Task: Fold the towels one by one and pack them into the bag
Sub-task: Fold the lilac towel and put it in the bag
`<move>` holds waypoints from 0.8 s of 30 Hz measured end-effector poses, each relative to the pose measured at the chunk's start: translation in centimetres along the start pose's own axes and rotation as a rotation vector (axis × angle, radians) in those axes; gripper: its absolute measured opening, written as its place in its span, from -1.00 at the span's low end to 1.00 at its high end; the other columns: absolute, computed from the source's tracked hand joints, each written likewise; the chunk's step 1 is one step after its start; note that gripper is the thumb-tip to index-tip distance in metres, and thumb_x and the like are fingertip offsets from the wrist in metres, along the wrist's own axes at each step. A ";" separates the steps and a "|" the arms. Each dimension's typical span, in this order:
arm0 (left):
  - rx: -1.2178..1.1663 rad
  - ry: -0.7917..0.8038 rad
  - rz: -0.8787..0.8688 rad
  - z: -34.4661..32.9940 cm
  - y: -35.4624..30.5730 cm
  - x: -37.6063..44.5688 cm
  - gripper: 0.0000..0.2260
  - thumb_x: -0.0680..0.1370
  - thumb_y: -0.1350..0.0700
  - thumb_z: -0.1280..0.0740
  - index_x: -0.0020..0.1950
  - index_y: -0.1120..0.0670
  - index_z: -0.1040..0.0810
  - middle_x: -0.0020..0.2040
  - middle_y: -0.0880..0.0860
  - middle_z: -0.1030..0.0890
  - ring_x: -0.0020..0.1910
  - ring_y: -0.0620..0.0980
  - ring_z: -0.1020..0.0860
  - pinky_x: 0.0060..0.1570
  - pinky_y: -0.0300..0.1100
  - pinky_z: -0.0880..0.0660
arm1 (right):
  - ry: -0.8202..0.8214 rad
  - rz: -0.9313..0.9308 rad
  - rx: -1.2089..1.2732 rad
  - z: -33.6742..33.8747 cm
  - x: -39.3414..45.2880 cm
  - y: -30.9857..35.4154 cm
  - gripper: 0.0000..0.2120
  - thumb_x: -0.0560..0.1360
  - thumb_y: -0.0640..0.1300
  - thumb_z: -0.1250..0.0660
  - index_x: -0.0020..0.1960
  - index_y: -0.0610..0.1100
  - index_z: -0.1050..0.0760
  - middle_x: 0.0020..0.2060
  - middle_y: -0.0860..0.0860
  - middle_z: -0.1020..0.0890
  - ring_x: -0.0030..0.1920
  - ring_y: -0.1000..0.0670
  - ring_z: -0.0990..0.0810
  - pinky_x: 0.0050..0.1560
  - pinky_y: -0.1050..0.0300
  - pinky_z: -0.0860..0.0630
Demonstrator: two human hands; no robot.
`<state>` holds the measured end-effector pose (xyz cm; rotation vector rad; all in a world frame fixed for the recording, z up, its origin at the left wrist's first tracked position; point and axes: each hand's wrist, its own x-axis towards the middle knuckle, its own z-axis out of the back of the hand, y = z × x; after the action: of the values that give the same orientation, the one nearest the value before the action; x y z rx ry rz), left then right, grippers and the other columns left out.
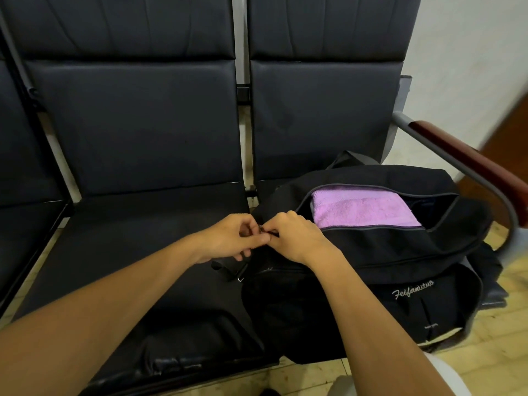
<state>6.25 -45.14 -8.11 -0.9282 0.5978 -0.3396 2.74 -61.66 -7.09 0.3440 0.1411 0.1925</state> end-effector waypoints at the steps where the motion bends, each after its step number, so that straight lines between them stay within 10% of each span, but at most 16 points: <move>1: -0.012 0.011 0.010 0.0 0.2 0.0 -0.81 0.52 0.06 -0.43 0.01 0.11 -0.51 -0.12 0.06 -0.60 -0.21 -0.08 -0.58 -0.22 -0.25 -0.56 | -0.010 0.001 -0.006 0.0 0.0 0.0 -0.81 0.61 -0.01 -0.25 -0.12 0.06 -0.59 -0.27 0.05 -0.51 -0.21 -0.03 -0.49 -0.13 0.02 -0.43; 15: 0.126 -0.030 0.102 -1.7 -1.3 0.7 -0.86 0.56 0.22 -0.35 0.07 0.09 -0.44 -0.23 0.08 -0.55 -0.42 -0.07 -0.46 -0.45 -0.28 -0.42 | -0.262 -0.060 -0.130 0.6 -1.1 -0.8 -0.71 0.64 0.06 -0.18 -0.06 -0.02 -0.63 -0.35 0.08 -0.46 -0.31 0.02 -0.42 -0.37 0.16 -0.21; 24: 0.323 0.006 0.032 -0.8 -1.2 0.0 -0.89 0.58 0.21 -0.33 -0.07 0.10 -0.40 -0.30 0.06 -0.50 -0.38 -0.03 -0.49 -0.34 -0.22 -0.51 | -0.474 -0.266 -0.144 2.6 -3.6 -6.4 -0.69 0.66 0.01 -0.16 0.15 -0.04 -0.65 -0.09 -0.10 -0.71 0.03 -0.19 -0.62 0.17 -0.07 -0.39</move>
<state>5.75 -46.33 -7.50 -0.6073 0.5433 -0.3971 0.75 -69.17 -6.52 0.2170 -0.2932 -0.1436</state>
